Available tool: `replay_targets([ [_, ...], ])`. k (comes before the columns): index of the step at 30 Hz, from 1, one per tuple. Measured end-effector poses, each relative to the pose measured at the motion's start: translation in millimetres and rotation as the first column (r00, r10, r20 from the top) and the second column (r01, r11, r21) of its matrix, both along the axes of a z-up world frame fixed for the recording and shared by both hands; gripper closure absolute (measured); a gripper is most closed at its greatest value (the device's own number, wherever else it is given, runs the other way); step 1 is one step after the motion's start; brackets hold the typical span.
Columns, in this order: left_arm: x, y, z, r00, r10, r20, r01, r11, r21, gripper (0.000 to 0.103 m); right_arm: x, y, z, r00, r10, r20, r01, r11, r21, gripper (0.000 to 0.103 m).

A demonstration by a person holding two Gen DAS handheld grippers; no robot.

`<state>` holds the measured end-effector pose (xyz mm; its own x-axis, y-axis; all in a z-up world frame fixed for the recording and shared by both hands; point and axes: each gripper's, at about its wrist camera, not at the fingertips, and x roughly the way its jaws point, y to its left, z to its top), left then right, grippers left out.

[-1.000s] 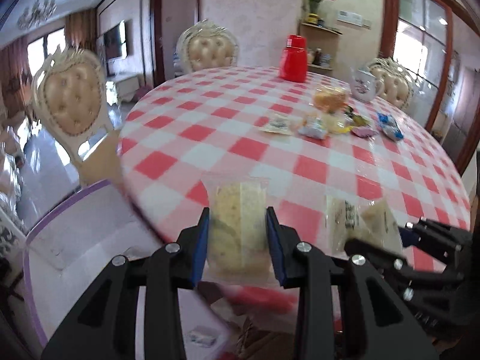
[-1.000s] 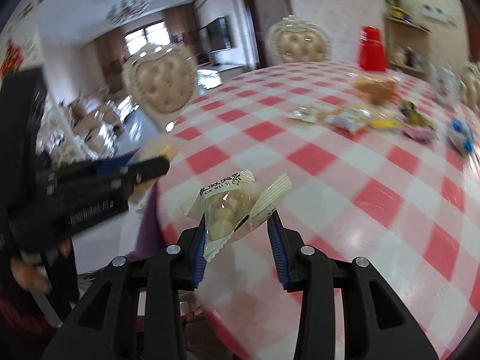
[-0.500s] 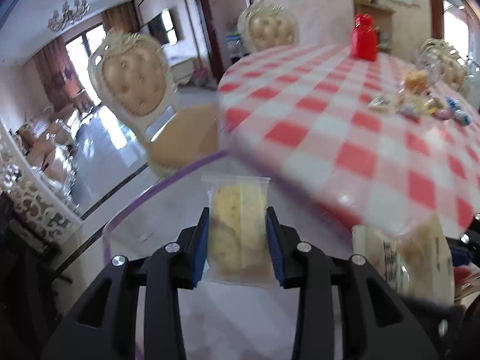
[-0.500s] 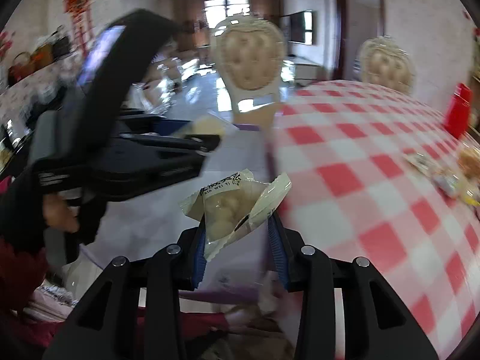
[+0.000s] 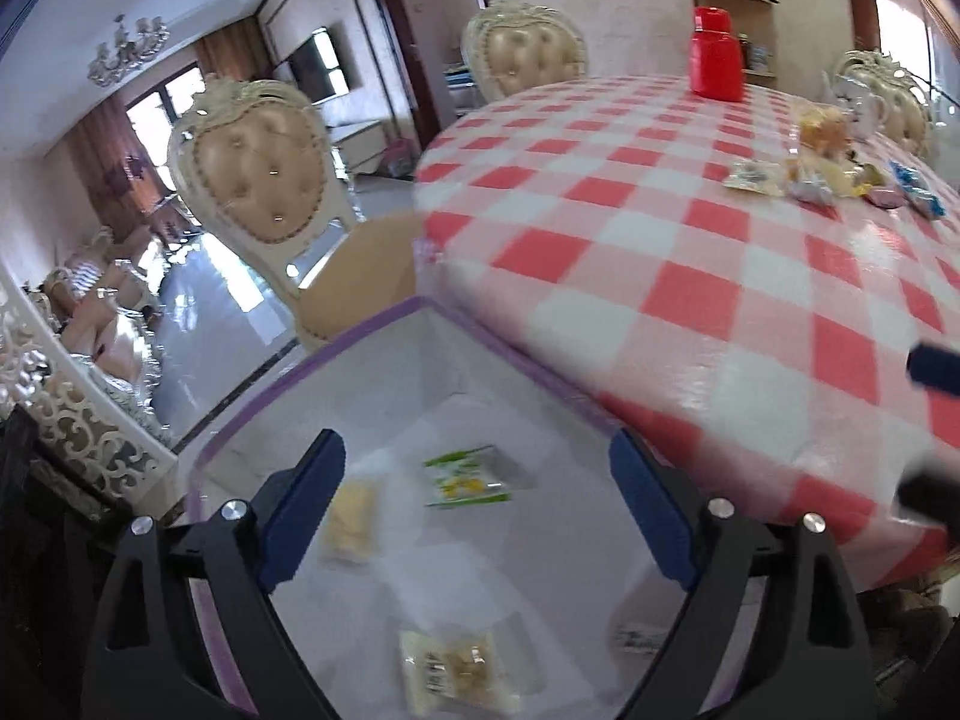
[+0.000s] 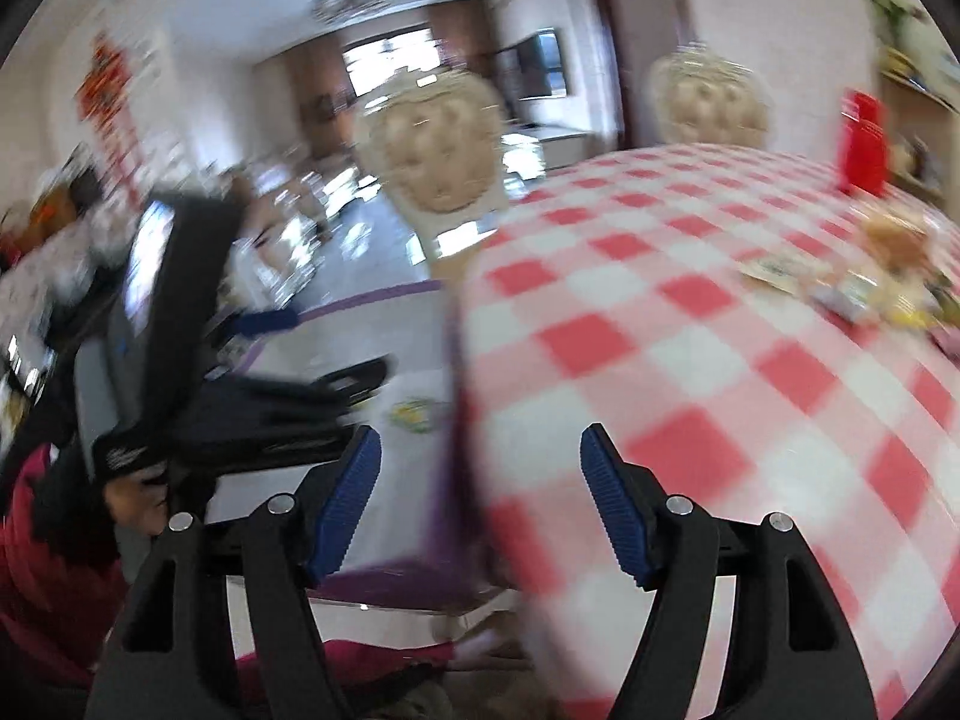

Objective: Organize snacks
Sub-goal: 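Move both grippers back over the table, then grasp the large blue-printed snack packet with the right gripper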

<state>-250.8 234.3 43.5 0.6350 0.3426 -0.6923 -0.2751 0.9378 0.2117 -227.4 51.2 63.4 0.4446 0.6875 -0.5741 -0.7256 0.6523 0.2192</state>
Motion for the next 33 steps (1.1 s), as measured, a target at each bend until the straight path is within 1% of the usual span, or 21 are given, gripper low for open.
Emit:
replay_targets([
  [3,9.2,-18.9,6.8,0.999,-0.041,0.025,0.042,0.998,-0.053,0.012,18.1,-43.0,-2.7,0.993,-0.117,-0.033,0.118,0.992,0.047,0.028],
  [5,15.3,-36.2,14.9,0.996,-0.069,0.052,0.074,0.993,-0.088,0.009,29.4,-72.2,-8.5,0.976,-0.212,-0.053,0.215,0.974,0.067,0.026],
  [6,22.3,-50.6,21.1,0.993,-0.098,0.07,0.106,0.987,-0.123,0.008,35.0,-86.4,-12.8,0.962,-0.266,-0.057,0.269,0.961,0.068,0.026],
  [8,37.3,-73.5,28.9,0.983,-0.151,0.102,0.168,0.968,-0.186,0.004,42.7,-107.8,-20.2,0.94,-0.335,-0.064,0.338,0.94,0.054,0.026],
  [9,47.5,-89.6,33.1,0.977,-0.175,0.125,0.2,0.953,-0.226,0.004,47.6,-121.4,-24.3,0.924,-0.375,-0.074,0.379,0.924,0.045,0.026],
  [10,58.3,-106.5,35.7,0.97,-0.19,0.15,0.224,0.94,-0.259,0.003,52.6,-136.9,-27.2,0.907,-0.408,-0.108,0.415,0.908,0.054,0.026],
  [11,69.3,-124.0,36.3,0.962,-0.206,0.178,0.251,0.926,-0.282,0.002,56.6,-154.0,-28.4,0.89,-0.433,-0.145,0.447,0.891,0.081,0.026],
  [13,91.1,-154.3,30.5,0.951,-0.236,0.202,0.29,0.907,-0.306,0.002,62.3,-184.1,-28.0,0.851,-0.501,-0.161,0.519,0.848,0.105,0.025],
  [14,104.5,-170.0,24.7,0.948,-0.251,0.195,0.304,0.898,-0.318,0.002,64.1,-201.4,-27.3,0.827,-0.54,-0.156,0.558,0.823,0.109,0.025],
  [16,125.3,-191.8,15.1,0.945,-0.264,0.191,0.315,0.889,-0.332,0.002,66.6,-230.8,-26.3,0.788,-0.596,-0.154,0.614,0.78,0.124,0.025],
  [18,144.5,-211.0,6.7,0.95,-0.239,0.2,0.295,0.897,-0.33,0.002,70.5,-262.5,-28.7,0.738,-0.649,-0.182,0.673,0.724,0.149,0.024],
  [19,154.7,-217.4,3.8,0.954,-0.227,0.195,0.282,0.899,-0.336,0.002,74.1,-275.1,-30.6,0.721,-0.666,-0.194,0.693,0.703,0.16,0.024],
  [20,163.7,-224.1,1.9,0.957,-0.219,0.189,0.274,0.896,-0.35,0.002,77.4,-285.0,-32.2,0.707,-0.679,-0.199,0.707,0.687,0.167,0.024],
  [22,184.2,-241.4,1.4,0.959,-0.212,0.187,0.269,0.886,-0.376,0.002,91.4,-305.9,-33.2,0.665,-0.719,-0.2,0.747,0.646,0.159,0.024],
  [24,204.3,-265.9,2.0,0.954,-0.239,0.182,0.29,0.888,-0.356,0.002,111.3,-321.7,-36.2,0.632,-0.743,-0.221,0.774,0.619,0.135,0.024],
  [26,218.4,-287.5,2.9,0.94,-0.283,0.19,0.332,0.887,-0.322,0.002,126.8,-332.6,-38.2,0.594,-0.768,-0.24,0.803,0.586,0.11,0.024],
  [27,225.9,-300.1,2.5,0.927,-0.314,0.205,0.364,0.883,-0.295,0.002,140.0,-339.2,-39.8,0.576,-0.779,-0.247,0.814,0.575,0.086,0.024],
  [29,233.8,-315.8,1.4,0.905,-0.353,0.239,0.409,0.876,-0.255,0.002,157.6,-349.9,-43.8,0.56,-0.785,-0.265,0.822,0.566,0.061,0.024],
  [30,238.3,-322.2,0.1,0.895,-0.375,0.242,0.431,0.868,-0.249,0.002,170.4,-355.2,-45.8,0.544,-0.794,-0.272,0.831,0.555,0.045,0.024],
  [31,239.3,-322.9,0.4,0.887,-0.387,0.251,0.447,0.855,-0.261,0.002,180.3,-359.1,-46.9,0.534,-0.799,-0.275,0.836,0.547,0.035,0.024],
  [33,233.9,-316.3,4.4,0.86,-0.398,0.319,0.49,0.819,-0.299,0.002,197.7,-365.3,-46.7,0.513,-0.818,-0.261,0.85,0.526,0.023,0.024],
])
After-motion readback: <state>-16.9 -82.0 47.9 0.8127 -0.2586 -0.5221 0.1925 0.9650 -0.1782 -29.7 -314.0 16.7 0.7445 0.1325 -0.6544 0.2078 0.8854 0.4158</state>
